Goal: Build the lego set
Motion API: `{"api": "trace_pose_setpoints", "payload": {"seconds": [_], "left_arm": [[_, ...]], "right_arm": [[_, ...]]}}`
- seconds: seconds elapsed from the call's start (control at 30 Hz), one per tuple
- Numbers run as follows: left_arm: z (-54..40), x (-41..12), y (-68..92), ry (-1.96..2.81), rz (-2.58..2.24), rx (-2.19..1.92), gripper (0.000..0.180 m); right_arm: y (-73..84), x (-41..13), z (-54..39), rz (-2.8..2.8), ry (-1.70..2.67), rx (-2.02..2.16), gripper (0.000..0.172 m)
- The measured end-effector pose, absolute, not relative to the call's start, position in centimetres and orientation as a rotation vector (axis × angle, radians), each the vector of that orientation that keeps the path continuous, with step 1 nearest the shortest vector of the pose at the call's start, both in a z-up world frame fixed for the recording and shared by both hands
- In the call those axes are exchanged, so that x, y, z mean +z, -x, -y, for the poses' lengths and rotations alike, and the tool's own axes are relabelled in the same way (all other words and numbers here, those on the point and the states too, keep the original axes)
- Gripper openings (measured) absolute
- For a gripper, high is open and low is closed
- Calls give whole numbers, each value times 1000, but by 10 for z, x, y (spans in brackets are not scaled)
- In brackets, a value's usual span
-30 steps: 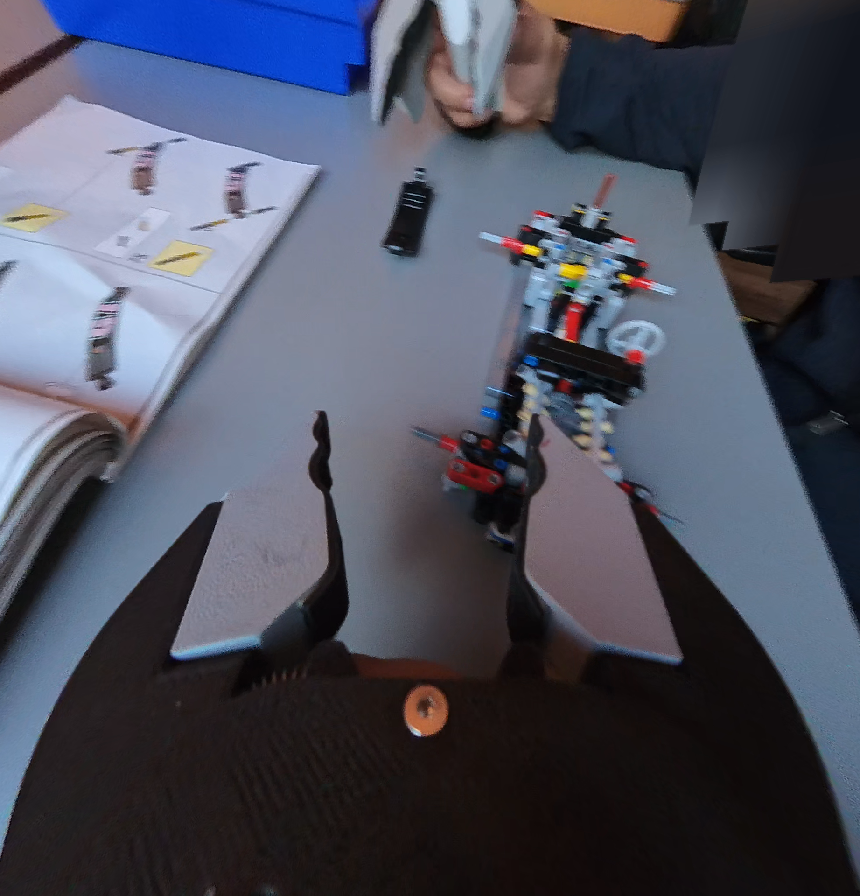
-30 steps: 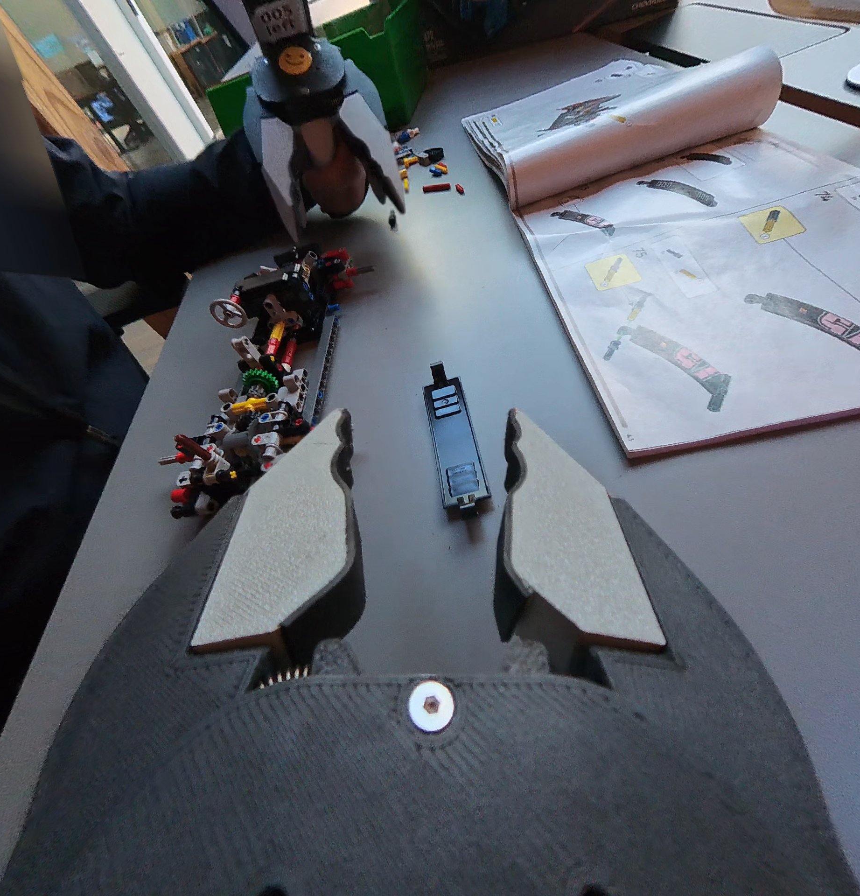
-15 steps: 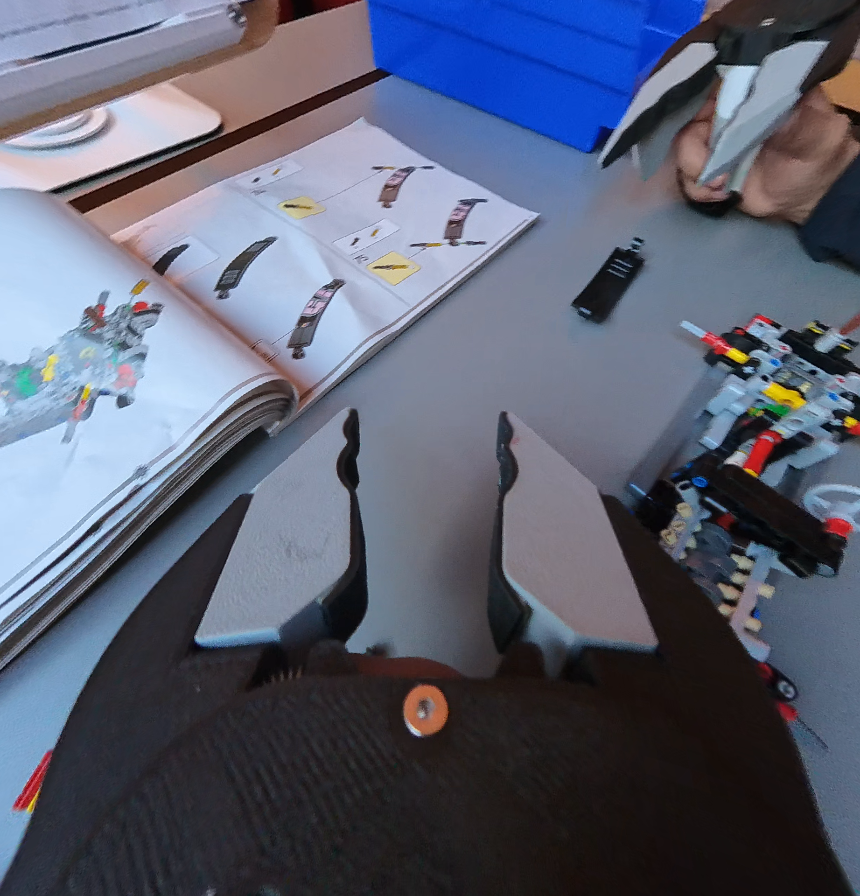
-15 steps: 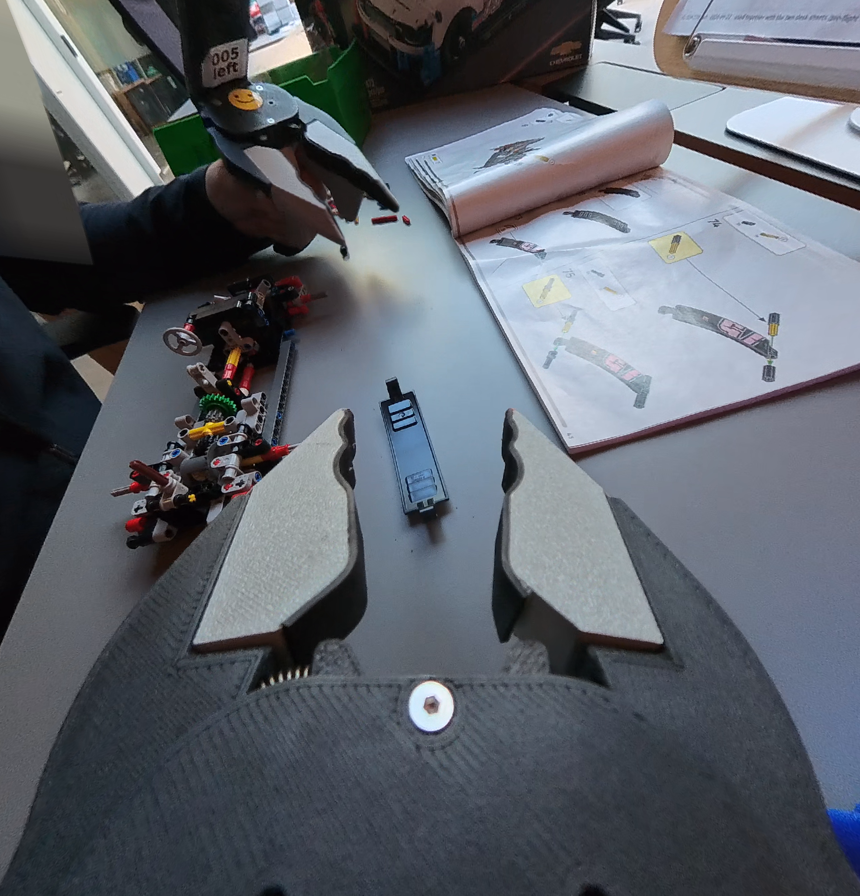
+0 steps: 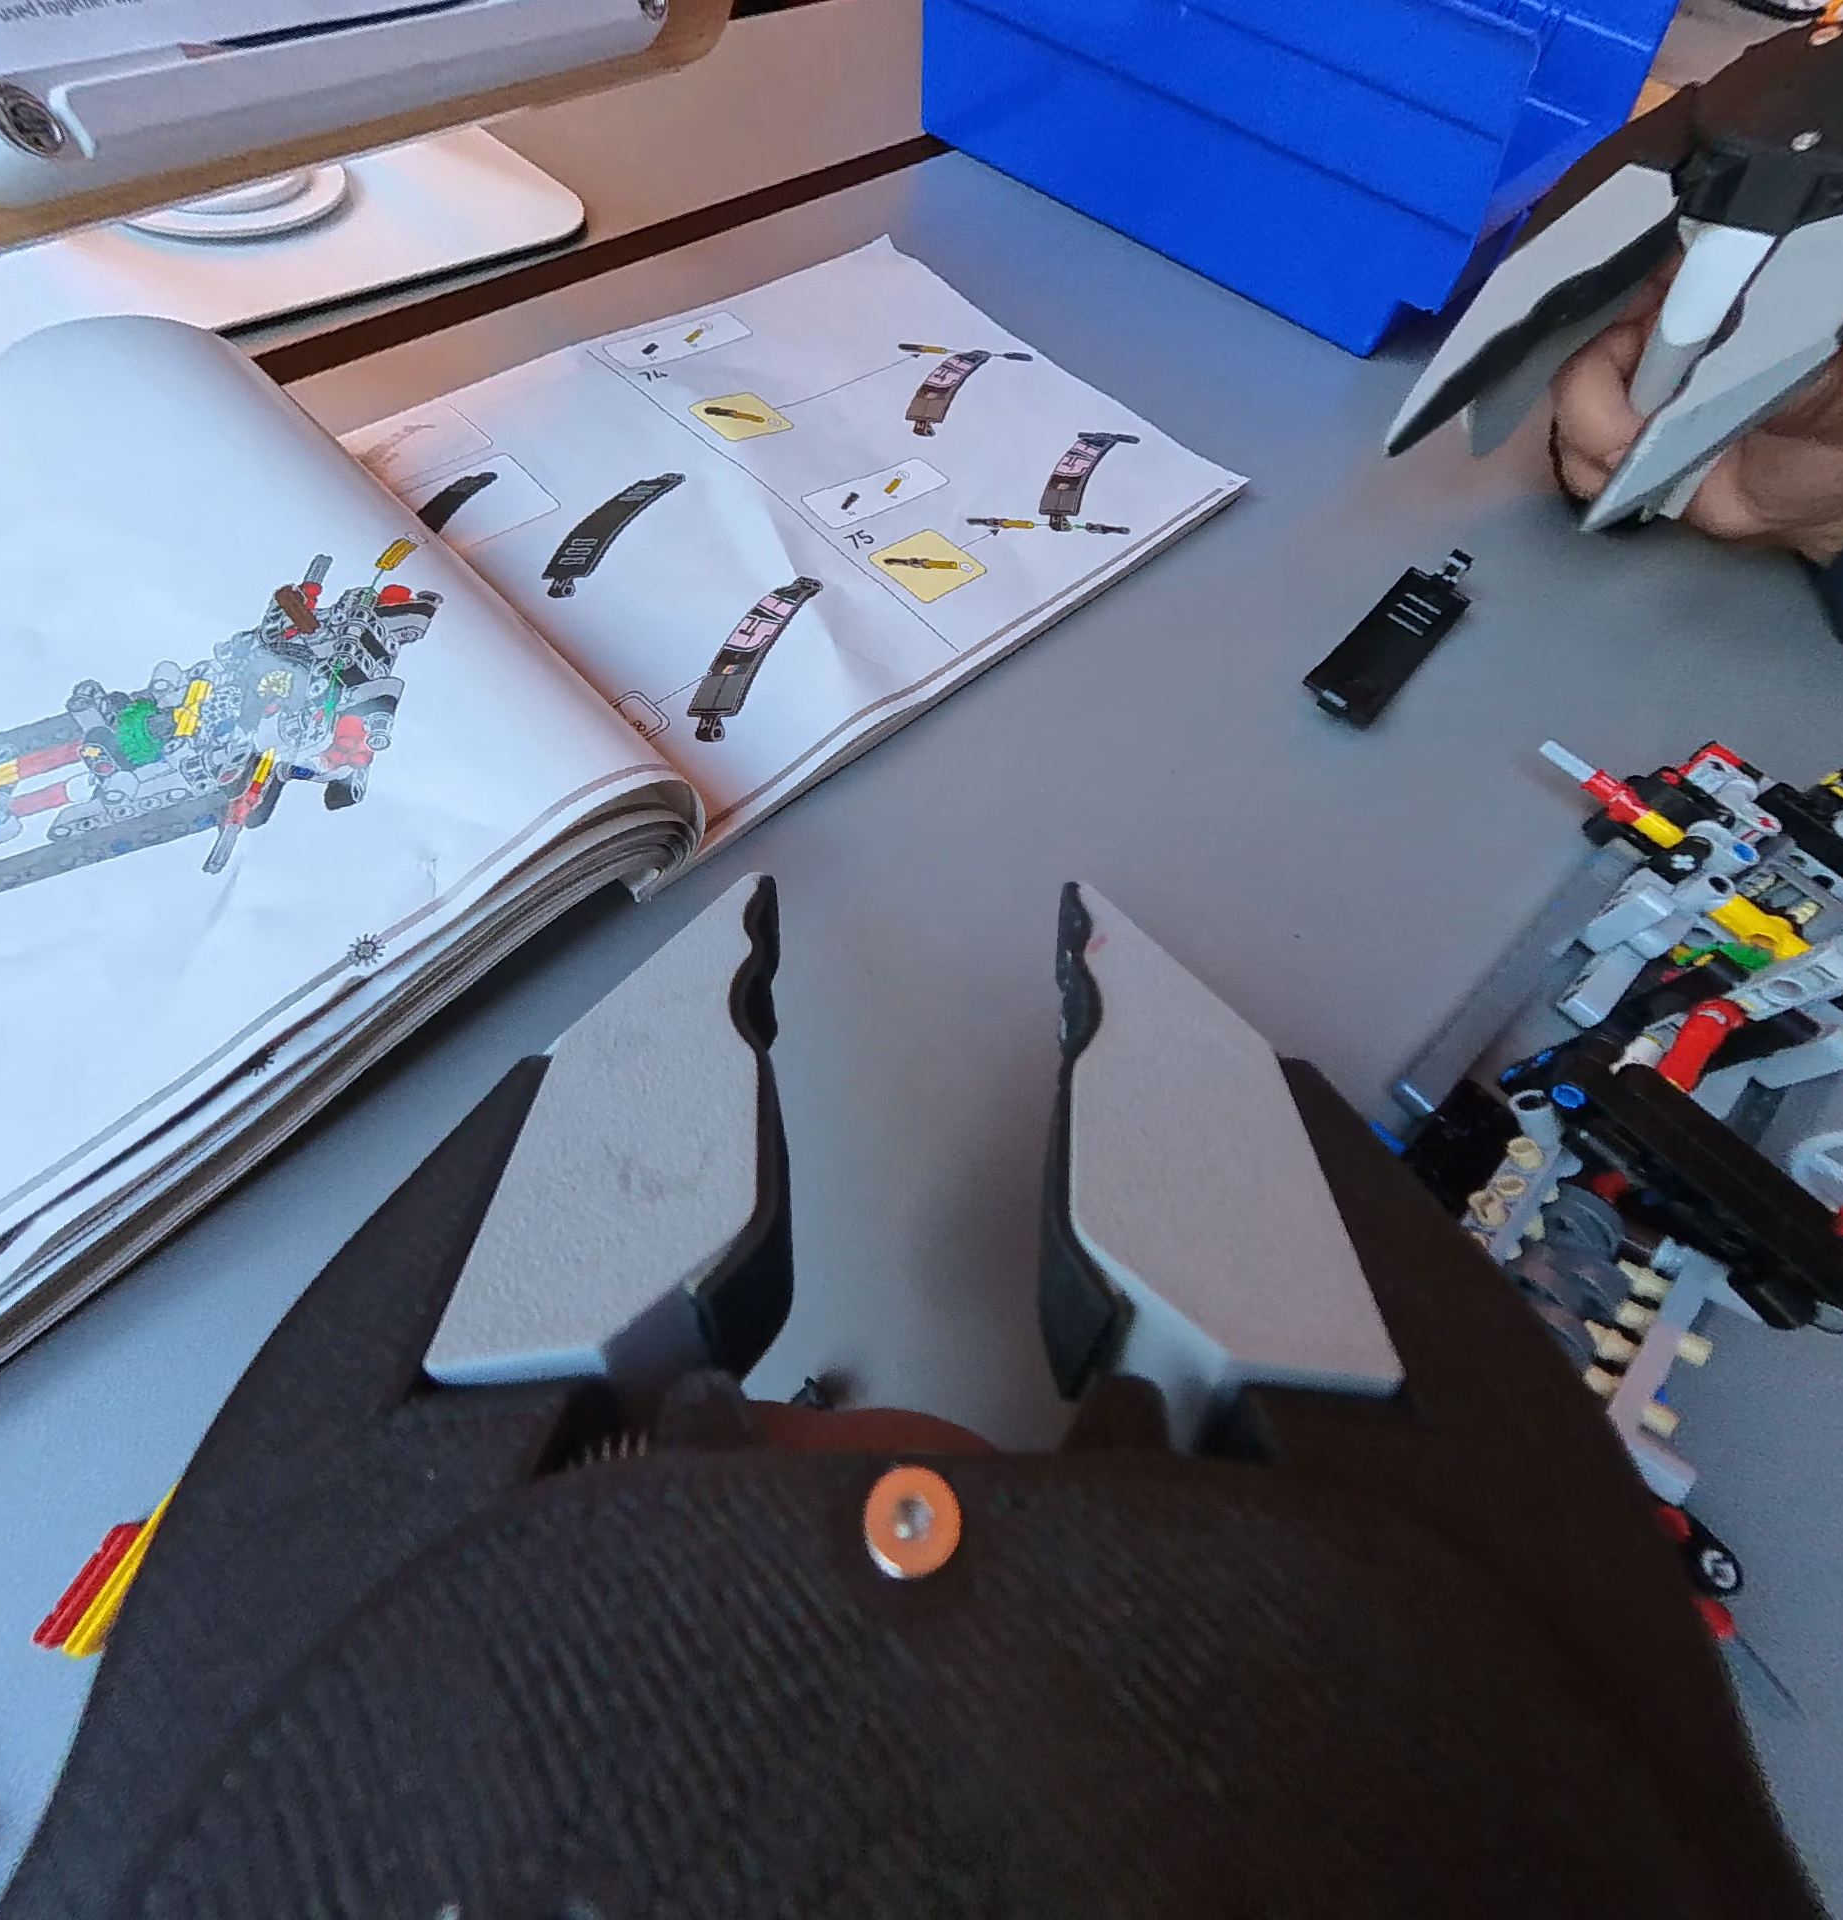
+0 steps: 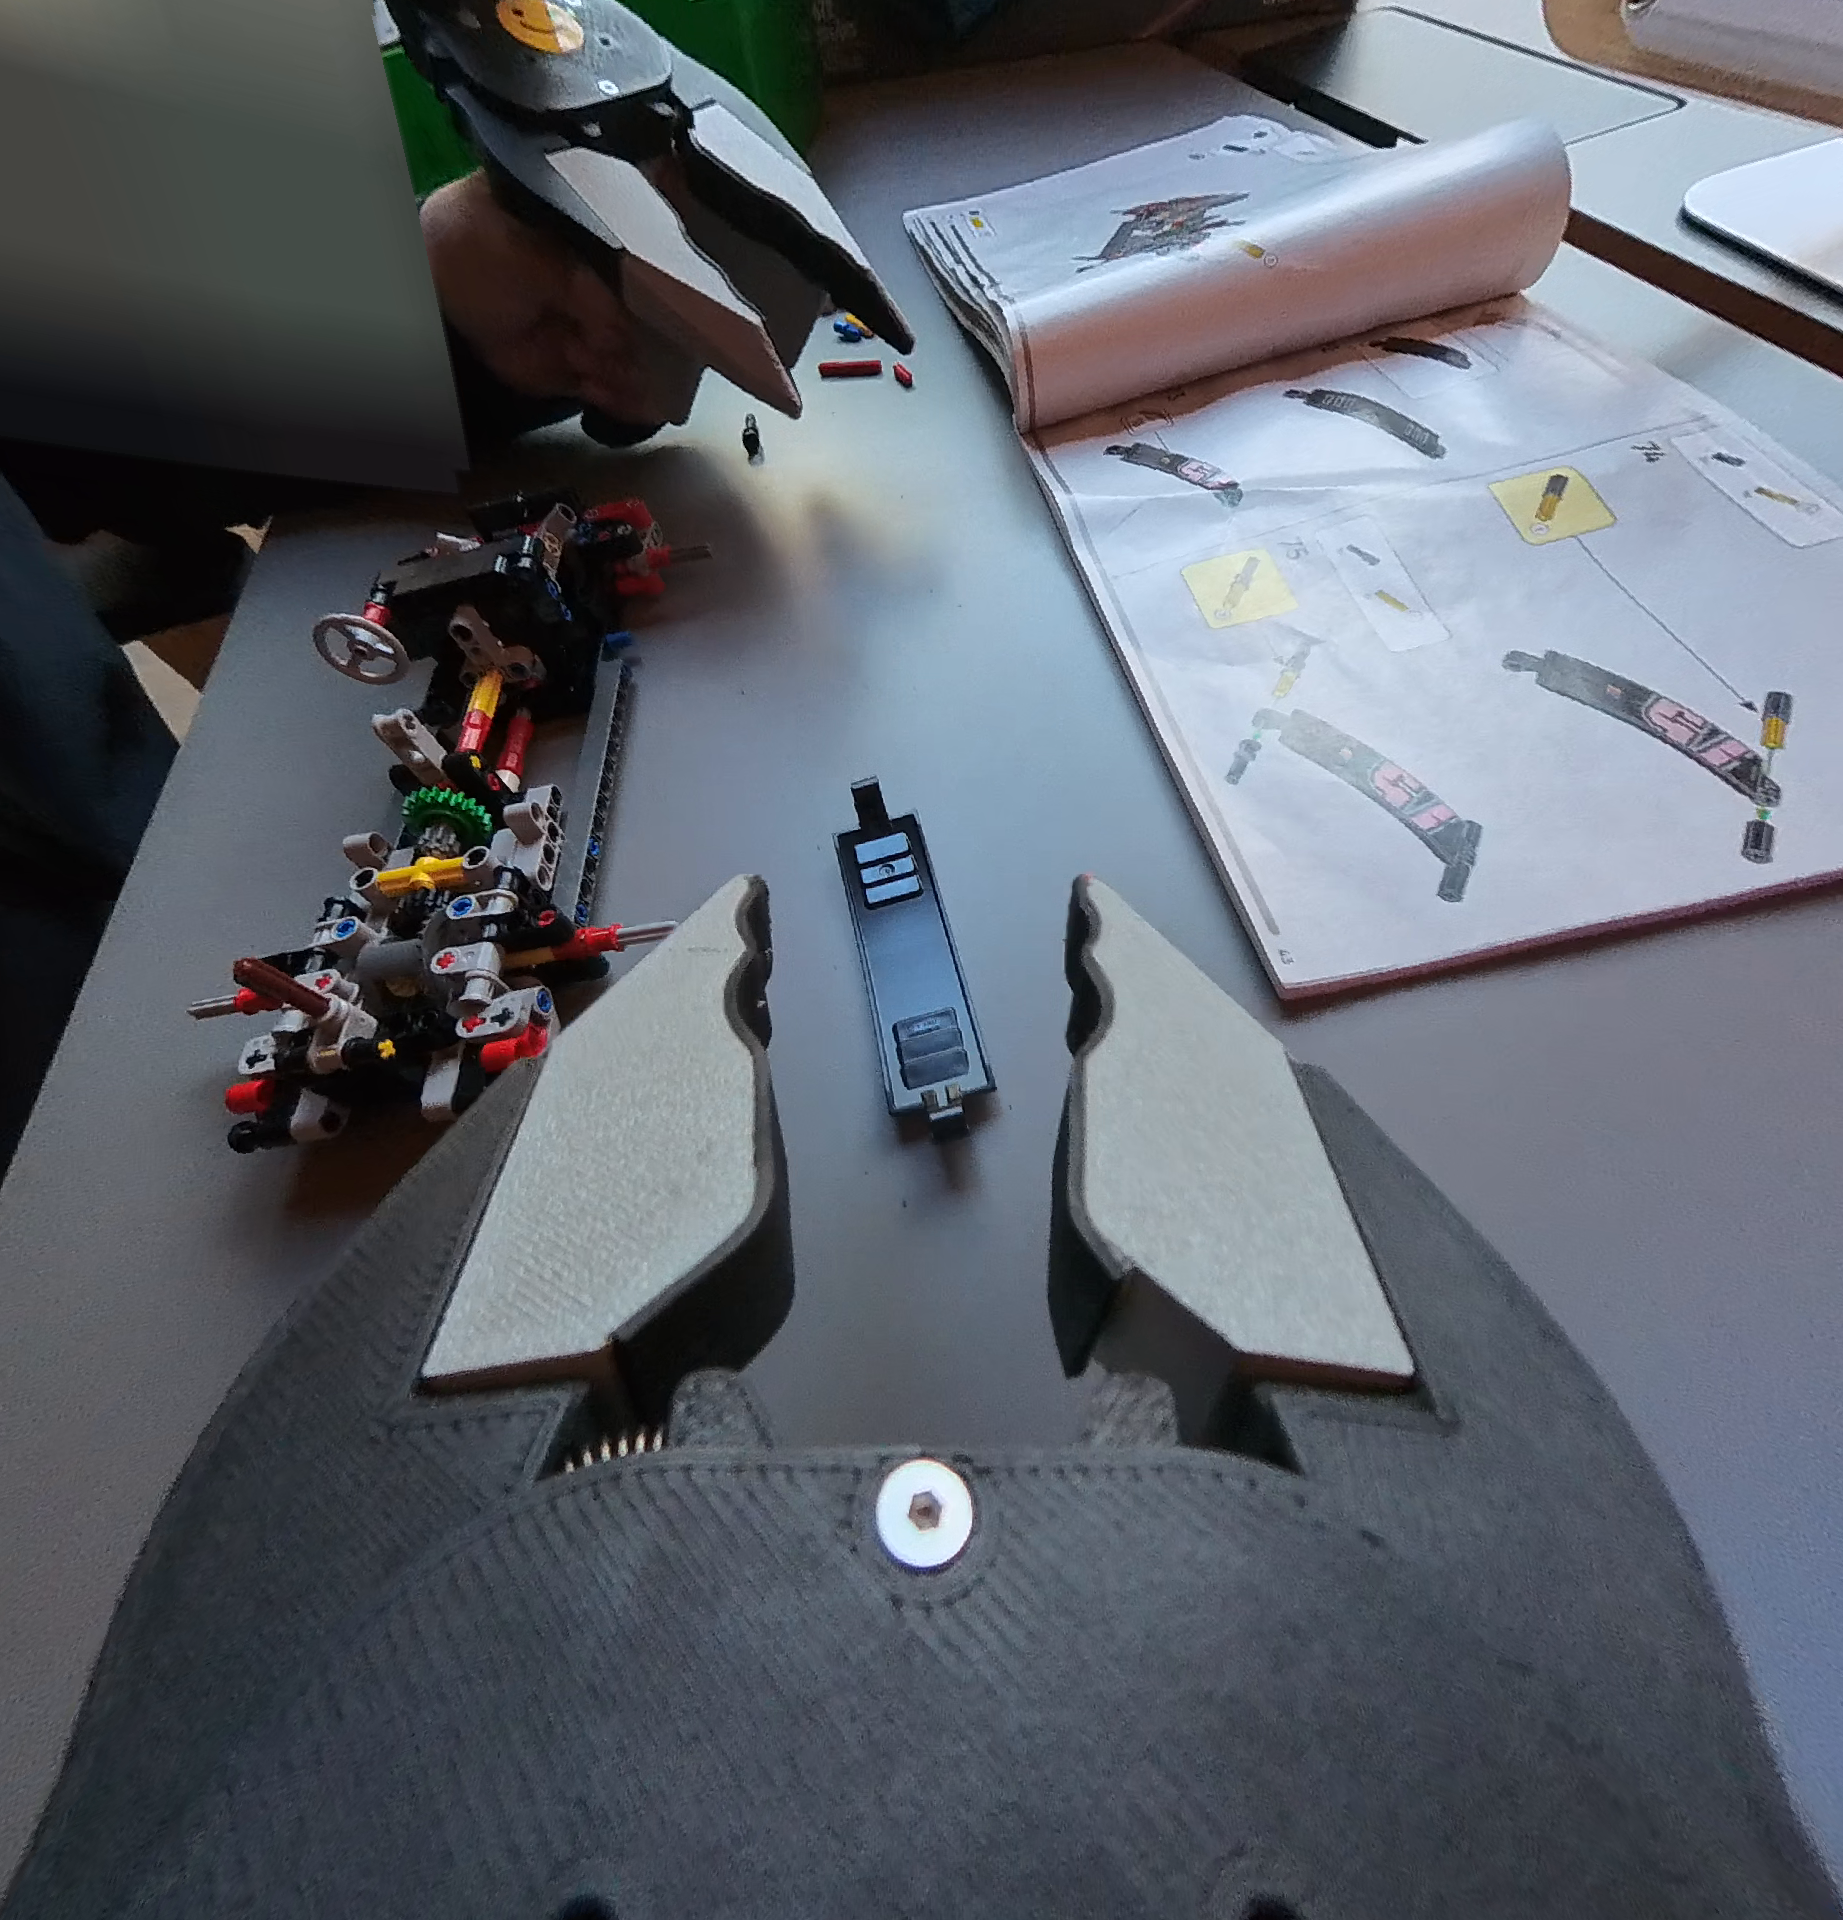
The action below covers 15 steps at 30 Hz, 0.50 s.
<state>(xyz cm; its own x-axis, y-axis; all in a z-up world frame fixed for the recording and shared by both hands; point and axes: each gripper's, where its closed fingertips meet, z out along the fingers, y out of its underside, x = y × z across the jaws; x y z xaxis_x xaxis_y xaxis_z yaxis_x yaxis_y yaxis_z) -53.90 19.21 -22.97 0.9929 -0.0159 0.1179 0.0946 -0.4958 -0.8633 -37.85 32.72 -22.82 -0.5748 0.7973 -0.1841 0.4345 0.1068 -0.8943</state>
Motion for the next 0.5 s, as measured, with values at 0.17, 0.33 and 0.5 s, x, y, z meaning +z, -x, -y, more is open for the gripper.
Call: {"api": "trace_pose_setpoints", "payload": {"seconds": [0.17,0.33,0.5], "left_arm": [[-192,-225,540,2065,74,-147,51],[-193,-234,542,2100,59,-105,51],[-195,-243,540,2138,10,-50,51]], "right_arm": [[379,-235,-320,2106,1194,1416,53],[379,-240,-318,2154,1209,1406,49],[375,-253,-318,2233,1183,1283,46]]}}
